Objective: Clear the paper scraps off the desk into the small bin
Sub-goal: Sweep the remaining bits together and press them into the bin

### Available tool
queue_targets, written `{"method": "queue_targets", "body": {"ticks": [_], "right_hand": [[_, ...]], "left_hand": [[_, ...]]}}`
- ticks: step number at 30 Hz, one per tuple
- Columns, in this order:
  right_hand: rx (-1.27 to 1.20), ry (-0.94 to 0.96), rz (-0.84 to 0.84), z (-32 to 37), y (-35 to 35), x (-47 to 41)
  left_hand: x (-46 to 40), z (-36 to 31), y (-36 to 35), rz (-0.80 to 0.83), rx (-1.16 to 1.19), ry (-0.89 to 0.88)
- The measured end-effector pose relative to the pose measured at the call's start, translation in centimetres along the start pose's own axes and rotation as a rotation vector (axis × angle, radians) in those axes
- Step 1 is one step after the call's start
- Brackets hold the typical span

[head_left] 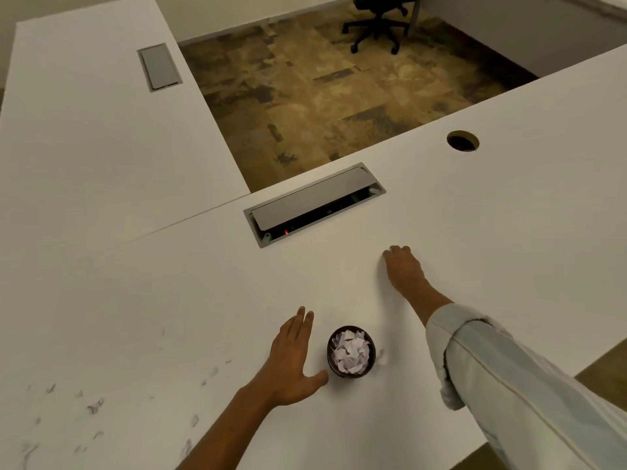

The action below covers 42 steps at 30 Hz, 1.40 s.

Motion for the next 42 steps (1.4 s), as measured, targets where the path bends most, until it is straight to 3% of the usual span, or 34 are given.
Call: {"method": "queue_targets", "body": {"ticks": [5, 11, 14, 20, 23, 27, 29, 32, 35, 38, 42], "right_hand": [[-0.031, -0.025, -0.107, -0.2, -2.3, 4.3], [-0.809, -0.248, -0.211, 0.6, -0.2, 11.5], [-1.02, -0.173, -0.203, 2.6, 1.6, 15.4], [-0.933, 0.051, -0.183, 6.6, 2.7, 18.7], [-0.917, -0.038, -0.263, 5.6, 1.9, 18.8], [-0.895, -0.303, -0.376, 2.1, -0.9, 19.2], [-0.78, -0.323, -0.281, 1.2, -2.9, 19.5], [-0.518, -0.174, -0.035, 2.6, -5.7, 20.2], [-0.271, -0.11, -0.002, 4.5, -7.8, 21.6], [-0.346, -0.154, -0.117, 5.8, -8.7, 23.6], [-0.696, -0.301, -0.209, 6.9, -8.4, 26.7]], "left_hand": [[0.2, 0.9, -0.6, 0.012, 0.01, 0.027], [1.2, 1.8, -1.0, 0.014, 0.017, 0.034], [2.1, 2.1, -0.9, 0.011, 0.01, 0.041], [4.3, 2.5, -0.6, -0.001, -0.006, 0.064], [5.5, 3.4, -0.2, -0.019, -0.011, 0.089], [7.2, 4.8, 0.4, -0.059, -0.027, 0.121], [8.2, 5.7, 0.5, -0.071, -0.033, 0.145], [9.8, 7.0, 0.2, -0.075, -0.038, 0.187], [11.6, 8.3, -0.4, -0.053, -0.056, 0.245], [13.4, 9.6, -0.9, -0.045, -0.067, 0.294], [15.6, 11.1, -0.7, -0.064, -0.056, 0.327]]}}
Point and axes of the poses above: each hand's wrist, its own x-axis away from the middle knuckle, its own y-axis out of the back of the hand, z = x × y, the point moved 2 cm from there along -x, towards the middle knuckle, and after that the axes turned 3 degrees about x, right-handed, at the moved point
